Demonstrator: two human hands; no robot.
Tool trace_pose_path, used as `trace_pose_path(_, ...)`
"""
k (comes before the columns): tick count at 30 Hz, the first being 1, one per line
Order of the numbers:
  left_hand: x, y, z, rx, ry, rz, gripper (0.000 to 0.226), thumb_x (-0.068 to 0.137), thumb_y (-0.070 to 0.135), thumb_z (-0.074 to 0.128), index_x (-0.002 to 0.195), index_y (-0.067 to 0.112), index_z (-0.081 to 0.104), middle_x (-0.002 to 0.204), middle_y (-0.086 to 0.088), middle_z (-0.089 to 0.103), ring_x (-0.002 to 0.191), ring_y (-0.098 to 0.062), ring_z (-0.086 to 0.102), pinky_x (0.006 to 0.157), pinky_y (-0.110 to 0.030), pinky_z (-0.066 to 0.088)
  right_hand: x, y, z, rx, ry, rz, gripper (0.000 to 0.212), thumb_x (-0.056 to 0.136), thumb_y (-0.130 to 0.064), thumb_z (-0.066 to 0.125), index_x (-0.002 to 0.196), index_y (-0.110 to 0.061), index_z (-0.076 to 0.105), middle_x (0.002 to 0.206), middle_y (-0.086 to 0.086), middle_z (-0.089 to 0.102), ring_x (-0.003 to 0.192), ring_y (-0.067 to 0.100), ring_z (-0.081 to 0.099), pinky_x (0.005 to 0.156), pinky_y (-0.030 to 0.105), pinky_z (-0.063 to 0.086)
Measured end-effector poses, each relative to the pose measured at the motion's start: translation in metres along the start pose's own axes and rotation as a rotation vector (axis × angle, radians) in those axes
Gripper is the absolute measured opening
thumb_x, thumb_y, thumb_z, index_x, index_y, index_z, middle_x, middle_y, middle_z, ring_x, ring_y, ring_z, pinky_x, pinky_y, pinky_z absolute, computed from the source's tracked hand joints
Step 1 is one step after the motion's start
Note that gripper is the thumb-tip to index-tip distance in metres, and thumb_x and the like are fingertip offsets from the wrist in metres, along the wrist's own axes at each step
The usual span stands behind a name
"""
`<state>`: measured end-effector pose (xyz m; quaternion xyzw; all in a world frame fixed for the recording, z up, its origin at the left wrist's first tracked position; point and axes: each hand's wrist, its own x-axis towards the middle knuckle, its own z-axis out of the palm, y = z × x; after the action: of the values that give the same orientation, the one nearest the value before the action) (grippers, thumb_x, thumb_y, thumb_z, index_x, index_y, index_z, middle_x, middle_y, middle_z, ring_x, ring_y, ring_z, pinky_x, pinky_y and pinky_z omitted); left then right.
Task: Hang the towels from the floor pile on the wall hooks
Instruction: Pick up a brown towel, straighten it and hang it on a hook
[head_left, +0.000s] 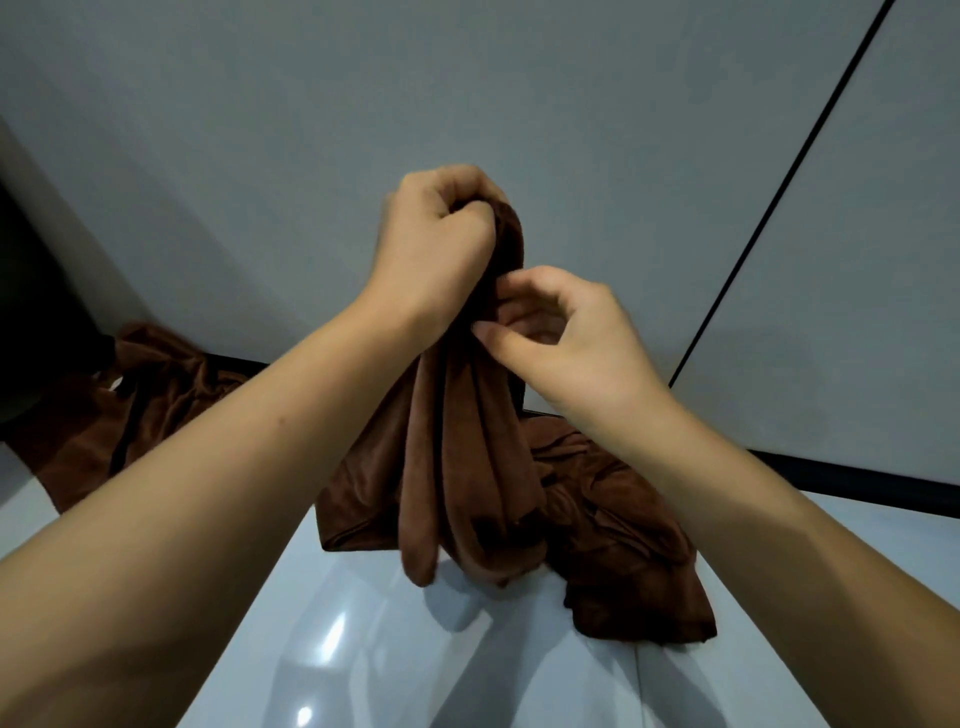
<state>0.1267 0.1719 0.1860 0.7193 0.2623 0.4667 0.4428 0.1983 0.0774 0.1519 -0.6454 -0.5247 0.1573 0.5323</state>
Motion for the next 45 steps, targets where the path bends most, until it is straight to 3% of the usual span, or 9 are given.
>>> trace_pose_path(5, -0.005, 0.006, 0.002, -0.008, -0.042, 0.056, 0.026, 0.058, 0.010, 0.034, 0.053, 0.026, 0.055, 0.045, 0.017, 0.055, 0.053, 0.000, 0.052, 0.057, -0.016, 0.041, -0.006, 0.015, 0.015, 0.028, -0.108, 0.085, 0.016, 0.081, -0.016, 0.071, 0.084, -0.026, 0.059, 0.077, -0.008, 0.062, 0.076, 0.010, 0.062, 0.074, 0.026, 0.053)
trace_pose_path(8, -0.005, 0.013, 0.001, -0.068, -0.032, 0.060, 0.026, 0.058, 0.008, 0.034, 0.055, 0.022, 0.056, 0.044, 0.015, 0.053, 0.049, 0.000, 0.051, 0.053, -0.013, 0.040, -0.015, 0.030, 0.026, 0.038, -0.169, 0.169, 0.018, 0.083, -0.020, 0.068, 0.100, -0.019, 0.063, 0.093, -0.004, 0.070, 0.090, 0.011, 0.065, 0.085, 0.031, 0.054)
trace_pose_path(13, 0.000, 0.027, -0.003, -0.164, -0.009, 0.103, 0.037, 0.072, -0.012, 0.035, 0.057, 0.014, 0.056, 0.044, 0.012, 0.053, 0.048, -0.004, 0.051, 0.051, -0.015, 0.040, -0.029, 0.055, 0.041, -0.270, -0.262, 0.143, 0.031, 0.087, -0.032, 0.062, 0.113, -0.016, 0.061, 0.106, 0.002, 0.066, 0.101, 0.016, 0.060, 0.087, 0.024, 0.048)
trace_pose_path(21, 0.004, 0.041, -0.017, -0.265, 0.054, 0.123, 0.039, 0.075, -0.016, 0.033, 0.059, 0.011, 0.056, 0.049, 0.010, 0.056, 0.054, -0.008, 0.055, 0.054, -0.021, 0.046, -0.058, 0.106, 0.053, -0.242, -0.359, 0.319, 0.011, 0.089, -0.025, 0.058, 0.082, -0.017, 0.054, 0.072, -0.002, 0.055, 0.075, 0.020, 0.060, 0.071, 0.026, 0.051)
trace_pose_path(26, 0.006, 0.036, -0.027, -0.215, 0.092, 0.112, 0.039, 0.075, -0.015, 0.033, 0.060, 0.012, 0.056, 0.047, 0.012, 0.055, 0.054, -0.006, 0.055, 0.056, -0.020, 0.046, -0.072, 0.123, 0.046, -0.330, -0.400, 0.227, 0.026, 0.080, -0.031, 0.055, 0.059, -0.028, 0.041, 0.059, -0.003, 0.050, 0.057, 0.020, 0.053, 0.056, 0.031, 0.047)
trace_pose_path(34, 0.013, -0.013, -0.050, 0.028, 0.233, -0.086, 0.040, 0.076, -0.010, 0.032, 0.060, 0.020, 0.054, 0.041, 0.016, 0.050, 0.044, 0.004, 0.047, 0.050, -0.013, 0.041, -0.062, 0.125, -0.010, -0.981, -0.444, -0.056, 0.020, 0.085, -0.040, 0.048, 0.089, -0.020, 0.051, 0.096, 0.001, 0.061, 0.092, 0.023, 0.058, 0.070, 0.026, 0.034)
trace_pose_path(37, 0.010, -0.035, -0.061, 0.108, 0.225, -0.165, 0.040, 0.078, -0.010, 0.032, 0.061, 0.018, 0.054, 0.047, 0.009, 0.052, 0.043, 0.002, 0.048, 0.047, -0.013, 0.040, -0.061, 0.130, -0.037, -1.162, -0.482, -0.137, 0.021, 0.080, -0.041, 0.049, 0.079, -0.021, 0.054, 0.083, 0.002, 0.064, 0.079, 0.025, 0.062, 0.067, 0.027, 0.038)
trace_pose_path(40, 0.007, -0.049, -0.067, 0.184, 0.198, -0.187, 0.038, 0.081, -0.010, 0.032, 0.062, 0.016, 0.053, 0.059, -0.002, 0.048, 0.047, -0.004, 0.046, 0.043, -0.012, 0.037, -0.057, 0.130, -0.052, -1.371, -0.450, -0.172, 0.026, 0.055, -0.045, 0.063, 0.058, -0.020, 0.057, 0.054, -0.001, 0.056, 0.048, 0.020, 0.058, 0.049, 0.025, 0.044)
trace_pose_path(45, 0.005, -0.068, -0.077, 0.281, 0.228, -0.233, 0.029, 0.081, -0.007, 0.034, 0.076, 0.006, 0.059, 0.063, -0.003, 0.050, 0.058, -0.012, 0.046, 0.052, -0.019, 0.041, -0.050, 0.119, -0.069, -1.431, -0.299, -0.221, 0.039, 0.043, -0.038, 0.084, 0.055, -0.013, 0.057, 0.051, 0.005, 0.053, 0.046, 0.026, 0.055, 0.045, 0.029, 0.044)
